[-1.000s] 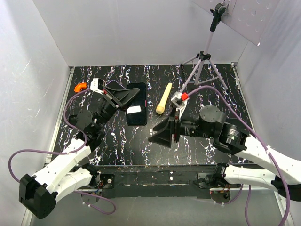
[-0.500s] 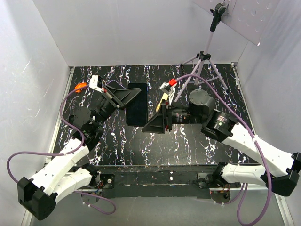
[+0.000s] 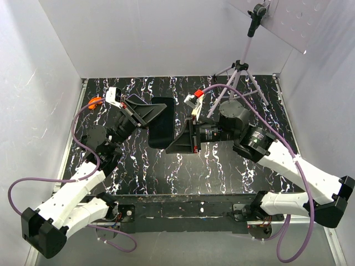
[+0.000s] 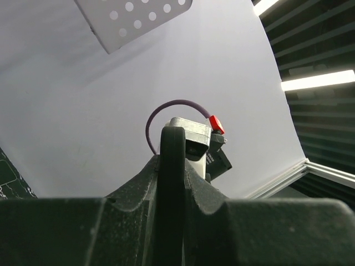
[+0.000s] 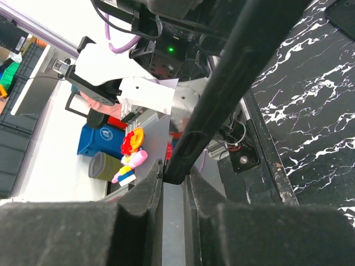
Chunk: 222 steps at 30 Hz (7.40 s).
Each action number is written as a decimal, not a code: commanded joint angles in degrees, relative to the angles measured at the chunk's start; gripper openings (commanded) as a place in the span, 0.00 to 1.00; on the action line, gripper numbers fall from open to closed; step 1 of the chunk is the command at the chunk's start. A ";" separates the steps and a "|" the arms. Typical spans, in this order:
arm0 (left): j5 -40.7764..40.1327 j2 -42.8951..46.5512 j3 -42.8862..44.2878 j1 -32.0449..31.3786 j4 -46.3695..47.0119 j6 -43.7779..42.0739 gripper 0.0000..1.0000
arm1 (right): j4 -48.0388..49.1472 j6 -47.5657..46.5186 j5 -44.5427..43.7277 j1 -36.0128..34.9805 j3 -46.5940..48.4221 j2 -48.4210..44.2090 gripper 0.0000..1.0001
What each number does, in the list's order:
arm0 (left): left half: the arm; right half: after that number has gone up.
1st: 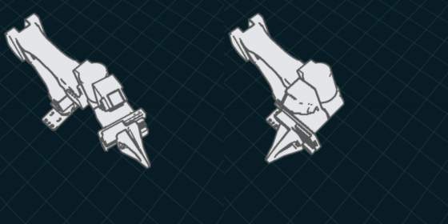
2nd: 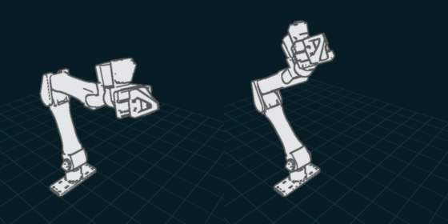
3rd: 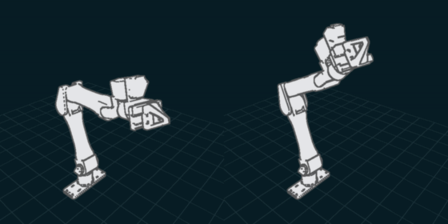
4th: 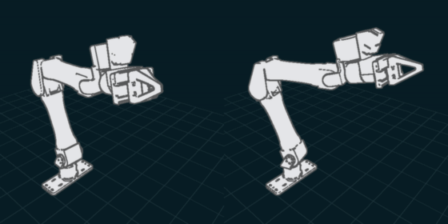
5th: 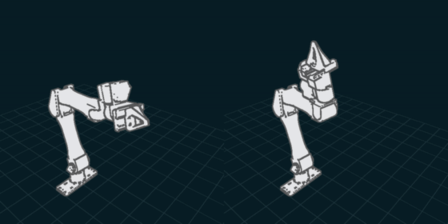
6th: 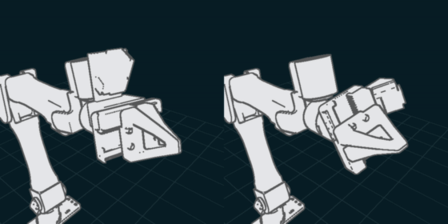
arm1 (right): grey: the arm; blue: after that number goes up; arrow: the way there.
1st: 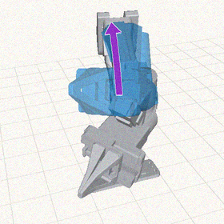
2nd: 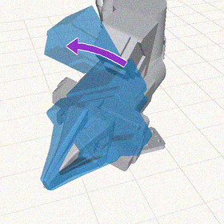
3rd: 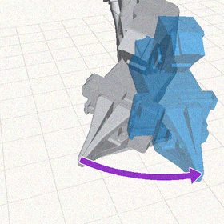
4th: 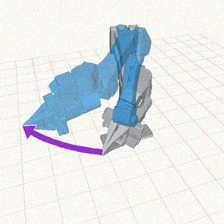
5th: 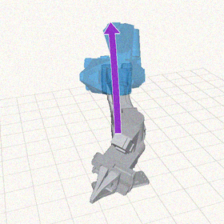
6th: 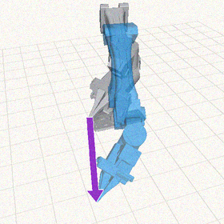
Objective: Take the phone out of the phone case
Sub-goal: Remove the phone case from the phone, then place the phone case on the phone case.
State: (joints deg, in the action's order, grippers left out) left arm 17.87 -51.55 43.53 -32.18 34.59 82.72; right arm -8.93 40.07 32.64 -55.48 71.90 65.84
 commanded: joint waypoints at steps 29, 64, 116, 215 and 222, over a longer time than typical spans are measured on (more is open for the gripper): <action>6.83 -3.03 1.82 0.02 16.55 26.97 0.00 | -8.71 -25.36 -56.28 -4.54 14.14 9.03 0.01; 1.29 -3.82 -0.46 1.69 4.17 7.46 0.00 | 7.43 18.19 -6.63 3.19 -5.72 -9.87 0.46; 32.67 5.59 -0.64 7.13 -4.63 -22.52 0.65 | 36.44 45.53 12.27 18.48 -11.78 -3.00 0.01; -27.27 -16.47 -14.79 50.38 -27.38 -4.41 0.00 | -5.14 19.95 0.58 14.35 -20.04 -22.25 0.01; -25.96 -20.78 -14.52 50.47 -24.31 -4.94 0.00 | -3.47 20.57 0.32 14.44 -21.27 -21.55 0.01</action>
State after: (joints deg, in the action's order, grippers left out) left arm -9.37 -71.66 28.47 18.00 6.35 78.15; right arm -18.26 60.07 33.08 -41.25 50.04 44.75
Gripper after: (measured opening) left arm 0.119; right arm 0.098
